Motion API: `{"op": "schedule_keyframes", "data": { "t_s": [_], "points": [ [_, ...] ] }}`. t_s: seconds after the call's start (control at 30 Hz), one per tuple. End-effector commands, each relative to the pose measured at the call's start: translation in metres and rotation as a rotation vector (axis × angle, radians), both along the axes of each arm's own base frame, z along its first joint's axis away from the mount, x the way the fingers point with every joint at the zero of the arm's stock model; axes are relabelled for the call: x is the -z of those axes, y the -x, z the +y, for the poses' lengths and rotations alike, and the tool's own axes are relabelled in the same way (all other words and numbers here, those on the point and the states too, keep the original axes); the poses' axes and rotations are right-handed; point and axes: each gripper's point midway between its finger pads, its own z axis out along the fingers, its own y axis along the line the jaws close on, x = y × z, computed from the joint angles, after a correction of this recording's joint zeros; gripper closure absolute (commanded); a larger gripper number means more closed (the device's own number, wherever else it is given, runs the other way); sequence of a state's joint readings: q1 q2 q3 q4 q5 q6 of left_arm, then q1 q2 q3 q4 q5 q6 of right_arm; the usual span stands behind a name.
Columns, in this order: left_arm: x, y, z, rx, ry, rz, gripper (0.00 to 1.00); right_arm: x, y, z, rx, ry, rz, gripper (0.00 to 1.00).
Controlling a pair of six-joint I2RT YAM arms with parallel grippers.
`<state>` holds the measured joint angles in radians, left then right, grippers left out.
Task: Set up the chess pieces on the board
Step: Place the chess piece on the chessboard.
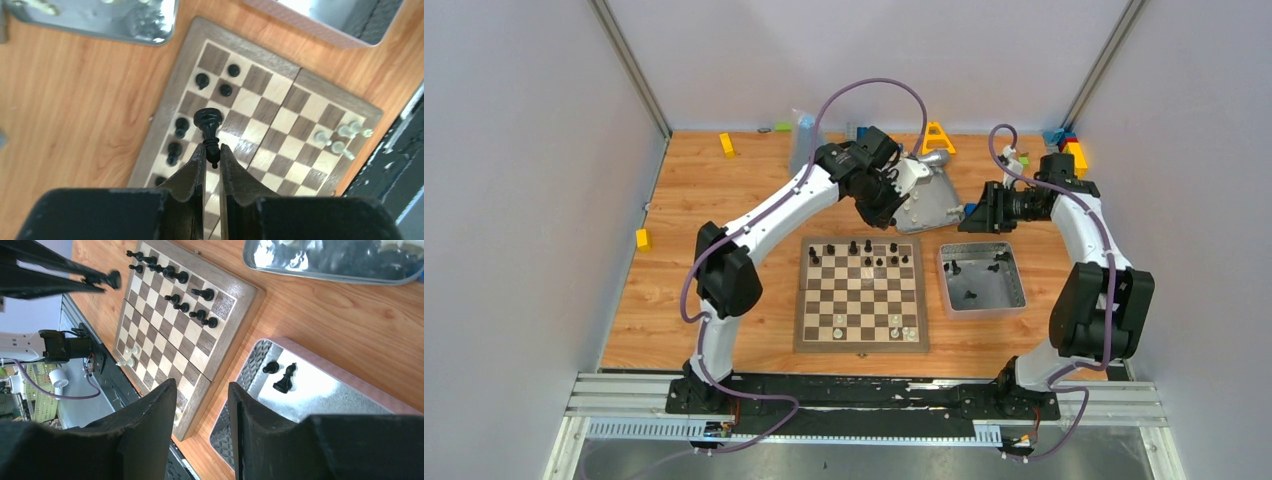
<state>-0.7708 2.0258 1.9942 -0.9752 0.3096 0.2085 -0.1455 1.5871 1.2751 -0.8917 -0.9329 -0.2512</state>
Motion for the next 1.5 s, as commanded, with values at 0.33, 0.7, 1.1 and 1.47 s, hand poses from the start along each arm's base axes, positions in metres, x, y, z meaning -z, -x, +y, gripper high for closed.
{"op": "schedule_keyframes", "data": {
  "t_s": [0.33, 0.7, 1.1, 1.47],
  "points": [
    [0.053, -0.024, 0.023, 0.061, -0.333, 0.030, 1.00, 0.009, 0.012, -0.012, 0.001, 0.016, -0.088, 0.60],
    [0.073, -0.024, 0.018, 0.096, -0.349, 0.065, 0.98, 0.015, 0.014, -0.015, 0.002, 0.002, -0.081, 0.61],
    [0.071, -0.023, 0.006, 0.156, -0.361, -0.001, 0.97, 0.020, 0.016, -0.013, -0.002, -0.008, -0.062, 0.62],
    [0.015, -0.020, 0.026, 0.149, -0.343, -0.125, 1.00, 0.024, 0.018, -0.013, -0.008, -0.005, -0.055, 0.62]
  ]
}}
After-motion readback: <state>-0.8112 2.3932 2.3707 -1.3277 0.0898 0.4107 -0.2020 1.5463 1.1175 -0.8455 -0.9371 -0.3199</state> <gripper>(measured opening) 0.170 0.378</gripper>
